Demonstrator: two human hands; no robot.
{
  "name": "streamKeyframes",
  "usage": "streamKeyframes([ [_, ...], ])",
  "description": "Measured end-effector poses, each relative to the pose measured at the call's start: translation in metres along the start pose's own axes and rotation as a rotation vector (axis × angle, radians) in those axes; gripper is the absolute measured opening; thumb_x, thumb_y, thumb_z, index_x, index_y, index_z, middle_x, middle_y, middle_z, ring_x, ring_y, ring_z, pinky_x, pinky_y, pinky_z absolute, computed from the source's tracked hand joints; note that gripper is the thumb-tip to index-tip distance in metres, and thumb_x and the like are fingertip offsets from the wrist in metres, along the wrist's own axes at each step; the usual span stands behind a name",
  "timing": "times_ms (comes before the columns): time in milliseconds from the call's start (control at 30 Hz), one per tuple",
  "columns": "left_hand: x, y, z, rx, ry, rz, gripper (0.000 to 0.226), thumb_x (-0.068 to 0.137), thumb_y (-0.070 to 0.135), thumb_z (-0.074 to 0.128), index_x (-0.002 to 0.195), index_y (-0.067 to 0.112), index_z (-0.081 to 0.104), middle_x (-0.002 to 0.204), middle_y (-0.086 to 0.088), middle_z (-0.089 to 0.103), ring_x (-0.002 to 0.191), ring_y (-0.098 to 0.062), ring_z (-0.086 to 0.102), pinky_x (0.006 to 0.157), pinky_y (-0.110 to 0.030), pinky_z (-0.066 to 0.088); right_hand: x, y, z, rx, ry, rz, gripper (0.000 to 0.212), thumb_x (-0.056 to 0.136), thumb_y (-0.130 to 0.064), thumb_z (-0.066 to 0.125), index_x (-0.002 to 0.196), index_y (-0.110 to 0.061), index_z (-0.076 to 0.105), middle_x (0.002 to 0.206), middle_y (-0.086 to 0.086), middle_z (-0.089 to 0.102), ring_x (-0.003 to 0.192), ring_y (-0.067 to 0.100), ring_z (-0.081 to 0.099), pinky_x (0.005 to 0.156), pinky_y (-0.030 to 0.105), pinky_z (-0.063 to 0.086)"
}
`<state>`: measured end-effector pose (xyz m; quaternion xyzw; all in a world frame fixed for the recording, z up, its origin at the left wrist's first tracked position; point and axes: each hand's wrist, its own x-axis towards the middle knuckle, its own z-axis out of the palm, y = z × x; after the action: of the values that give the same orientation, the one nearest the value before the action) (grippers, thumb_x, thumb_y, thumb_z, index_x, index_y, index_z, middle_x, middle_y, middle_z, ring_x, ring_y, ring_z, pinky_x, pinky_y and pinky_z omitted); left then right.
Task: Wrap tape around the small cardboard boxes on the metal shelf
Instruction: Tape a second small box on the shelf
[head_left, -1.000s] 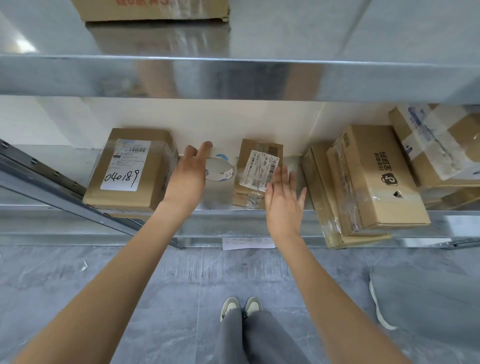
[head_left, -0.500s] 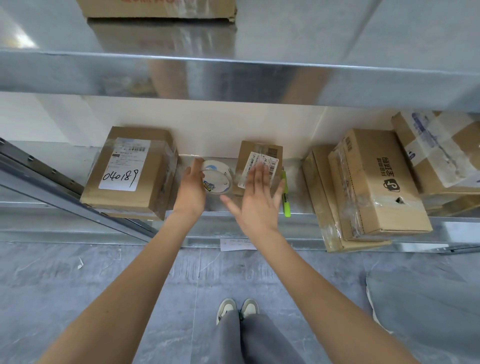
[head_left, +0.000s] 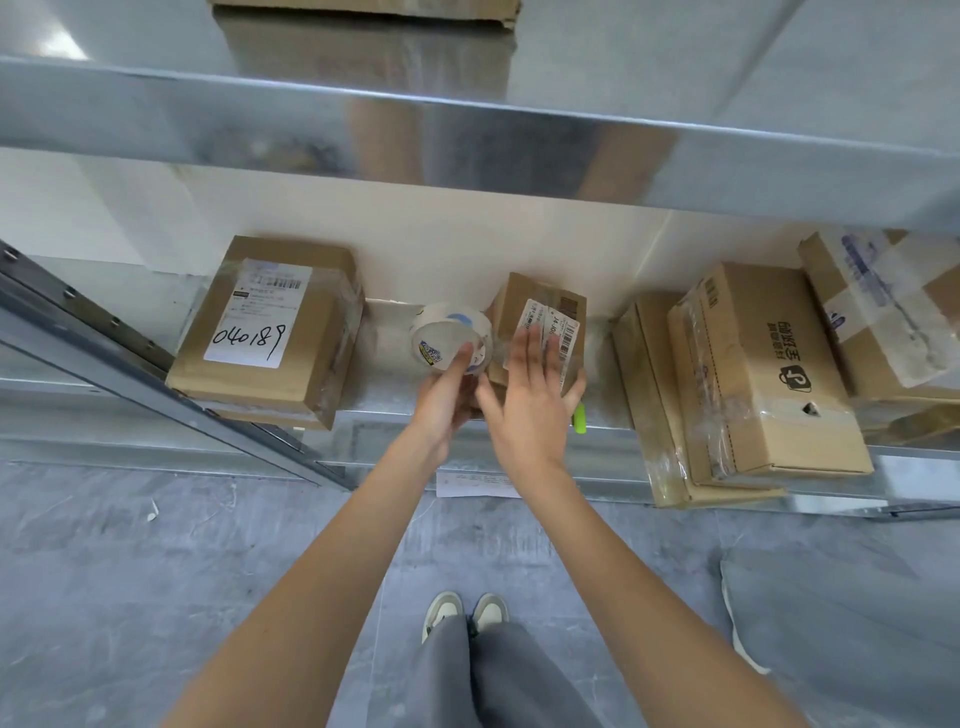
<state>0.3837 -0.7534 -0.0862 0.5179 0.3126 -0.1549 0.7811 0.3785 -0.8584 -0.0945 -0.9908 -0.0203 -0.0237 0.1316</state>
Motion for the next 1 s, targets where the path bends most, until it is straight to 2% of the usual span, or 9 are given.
streamKeyframes([
  [167, -0.008, 0.013, 0.009, 0.197, 0.086, 0.248, 0.03, 0.099, 0.033, 0.054, 0.116, 0.012, 0.067, 0.109, -0.009, 0.073, 0.106, -0.027, 0.067, 0.095, -0.041, 0.053, -0.005, -0.005, -0.014, 0.321, 0.075, 0.023, 0.062, 0.093, -0.045, 0.037, 0.151, -0.022, 0.032, 0.157, 0.005, 0.03, 0.148, 0.025, 0.018, 0.117, 0.054, 0.012],
  [333, -0.025, 0.025, 0.008, 0.83, 0.422, 0.503, 0.028, 0.098, 0.044, 0.046, 0.099, 0.019, 0.058, 0.078, 0.005, 0.06, 0.079, -0.025, 0.054, 0.07, -0.032, 0.035, -0.004, -0.015, -0.01, 0.819, 0.124, 0.093, 0.046, 0.095, -0.031, 0.057, 0.135, -0.01, 0.051, 0.137, 0.011, 0.053, 0.127, 0.03, 0.048, 0.102, 0.048, 0.041],
  [467, -0.028, 0.036, -0.002, 1.009, 0.43, 0.689, 0.019, 0.101, 0.021, 0.042, 0.109, 0.009, 0.053, 0.085, -0.017, 0.067, 0.083, -0.043, 0.061, 0.067, -0.041, 0.042, -0.015, -0.01, 0.001, 1.175, 0.043, 0.219, 0.051, 0.099, -0.029, 0.052, 0.148, -0.03, 0.036, 0.138, -0.024, 0.05, 0.123, -0.003, 0.05, 0.102, 0.018, 0.04],
  [500, -0.028, 0.037, -0.006, 1.025, 0.415, 0.713, 0.017, 0.101, 0.016, 0.041, 0.11, 0.007, 0.052, 0.085, -0.02, 0.066, 0.083, -0.045, 0.06, 0.066, -0.043, 0.042, -0.018, -0.006, 0.005, 1.182, 0.027, 0.228, 0.052, 0.1, -0.03, 0.05, 0.149, -0.033, 0.031, 0.141, -0.03, 0.044, 0.126, -0.009, 0.044, 0.106, 0.016, 0.036],
  [567, -0.028, 0.038, -0.011, 1.031, 0.393, 0.749, 0.017, 0.1, 0.011, 0.04, 0.112, 0.007, 0.05, 0.084, -0.02, 0.065, 0.08, -0.046, 0.059, 0.063, -0.042, 0.041, -0.019, 0.0, 0.009, 1.081, 0.009, 0.177, 0.05, 0.103, -0.032, 0.043, 0.15, -0.035, 0.027, 0.154, -0.02, 0.031, 0.139, -0.005, 0.029, 0.116, 0.028, 0.029],
  [667, -0.031, 0.036, -0.014, 1.042, 0.38, 0.756, 0.018, 0.1, 0.011, 0.04, 0.115, 0.007, 0.05, 0.085, -0.019, 0.066, 0.079, -0.045, 0.061, 0.064, -0.045, 0.047, -0.013, 0.004, 0.009, 0.607, 0.023, -0.017, 0.046, 0.105, -0.028, 0.031, 0.151, -0.024, 0.031, 0.162, -0.008, 0.013, 0.148, 0.009, 0.011, 0.118, 0.048, 0.019],
  [800, -0.037, 0.041, -0.015, 1.0, 0.241, 0.672, 0.024, 0.1, 0.014, 0.045, 0.123, 0.006, 0.048, 0.102, -0.019, 0.067, 0.093, -0.041, 0.062, 0.077, -0.049, 0.051, -0.009, 0.006, 0.001, 0.297, -0.01, -0.082, 0.055, 0.101, -0.047, 0.035, 0.15, -0.02, 0.034, 0.161, -0.005, 0.02, 0.15, 0.016, 0.006, 0.119, 0.052, 0.004],
  [900, -0.051, 0.05, -0.011, 0.985, 0.089, 0.61, 0.065, 0.091, 0.018, 0.059, 0.147, 0.01, 0.027, 0.144, -0.017, 0.043, 0.134, -0.033, 0.041, 0.109, -0.043, 0.036, -0.01, 0.008, -0.001, 0.196, -0.046, -0.09, 0.066, 0.097, -0.056, 0.036, 0.152, -0.02, 0.027, 0.16, -0.003, 0.023, 0.15, 0.015, 0.003, 0.12, 0.049, -0.002],
  [1000, -0.072, 0.066, 0.011, 1.168, 0.163, 0.917, 0.088, 0.076, 0.042, 0.059, 0.151, 0.015, 0.024, 0.155, -0.009, 0.029, 0.143, -0.027, 0.025, 0.114, -0.043, 0.023, -0.011, 0.005, -0.003, 0.227, -0.078, -0.102, 0.073, 0.093, -0.06, 0.03, 0.154, -0.021, 0.021, 0.162, -0.004, 0.011, 0.15, 0.015, 0.0, 0.119, 0.048, -0.006],
])
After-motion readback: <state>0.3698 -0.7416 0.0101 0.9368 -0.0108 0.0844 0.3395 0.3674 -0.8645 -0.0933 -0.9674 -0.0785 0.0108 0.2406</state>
